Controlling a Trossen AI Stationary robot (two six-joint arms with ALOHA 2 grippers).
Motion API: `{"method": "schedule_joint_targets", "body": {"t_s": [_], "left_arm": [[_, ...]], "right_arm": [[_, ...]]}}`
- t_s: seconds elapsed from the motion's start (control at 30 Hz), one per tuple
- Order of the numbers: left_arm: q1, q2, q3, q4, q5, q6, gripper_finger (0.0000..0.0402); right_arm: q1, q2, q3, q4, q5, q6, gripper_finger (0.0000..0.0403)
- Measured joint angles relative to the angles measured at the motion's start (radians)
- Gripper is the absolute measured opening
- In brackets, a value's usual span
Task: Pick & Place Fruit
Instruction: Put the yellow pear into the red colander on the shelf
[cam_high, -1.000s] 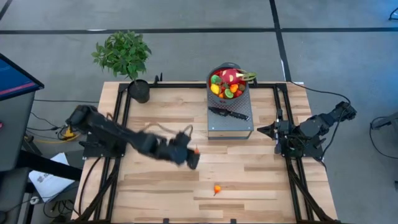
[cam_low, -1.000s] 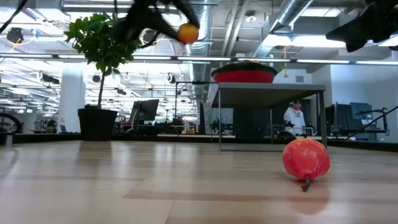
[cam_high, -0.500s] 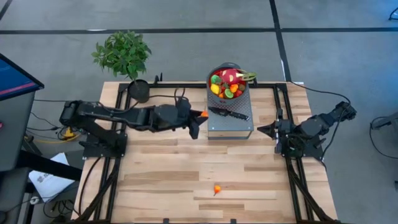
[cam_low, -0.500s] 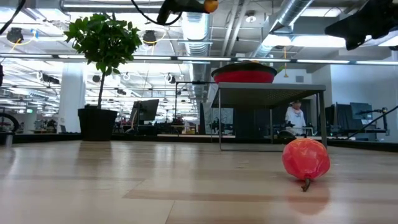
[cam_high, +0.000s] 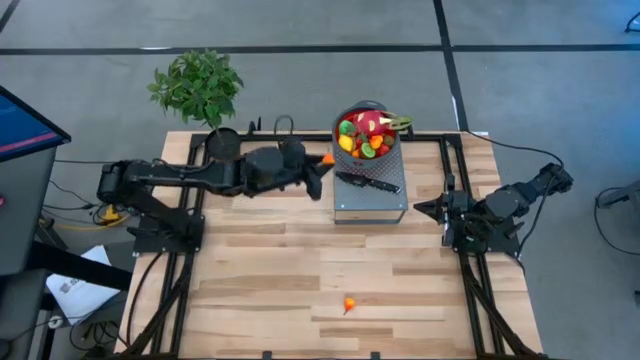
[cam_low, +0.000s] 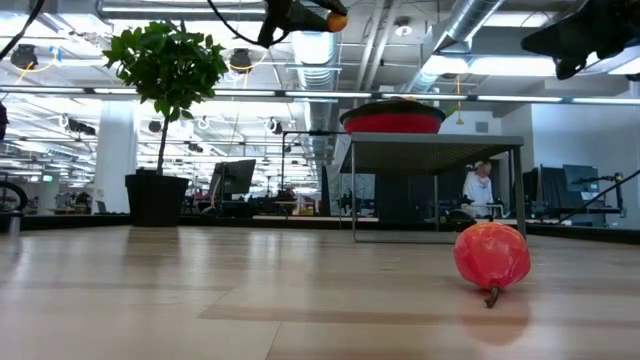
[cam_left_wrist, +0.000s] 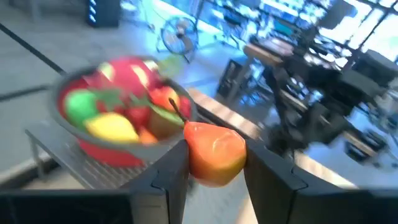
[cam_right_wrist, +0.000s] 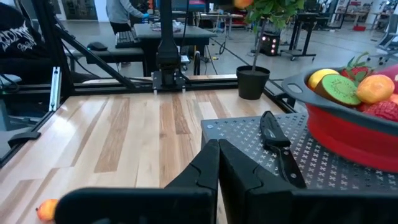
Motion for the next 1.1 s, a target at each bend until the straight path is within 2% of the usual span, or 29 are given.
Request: {"method": "schedule_joint_targets", "body": {"t_s": [0.17,0.23,0.4,0.5,0.6,0.73,0.83,1.0,1.1], "left_arm": [[0.102,0.010,0.000,0.059,0.014,0.035,0.0131],[0.144,0.028,-0.001,0.085,0.072,0.035,0.0131],[0.219,0.135,0.000,0.305,0.274,0.036,0.0131],[0.241,0.200,0.000,0.398,0.330,0.036,0.0131],[0.252,0.232,0.000,0.437,0.333,0.051,0.0131],[0.235,0.280,0.000,0.483,0.269,0.184,0.0131],[0.212,0.307,0.001,0.539,0.263,0.244,0.0131],[0.212,0.327,0.015,0.534,0.255,0.258,0.0131],[0.201,0.326,0.017,0.538,0.234,0.318,0.0131]], "right_arm": [[0.000,0.000,0.000,-0.002,0.000,0.047,0.0000],[0.000,0.000,0.000,-0.004,0.000,0.051,0.0000],[0.000,0.000,0.000,-0.008,0.000,0.051,0.0000],[0.000,0.000,0.000,-0.009,0.000,0.051,0.0000],[0.000,0.000,0.000,-0.009,0.000,0.050,0.0000],[0.000,0.000,0.000,-0.016,0.000,0.043,0.0000],[0.000,0.000,0.000,-0.016,0.001,0.039,0.0000],[0.000,0.000,0.000,-0.016,0.027,0.040,0.0000],[0.000,0.000,0.000,-0.016,0.030,0.040,0.0000]]}}
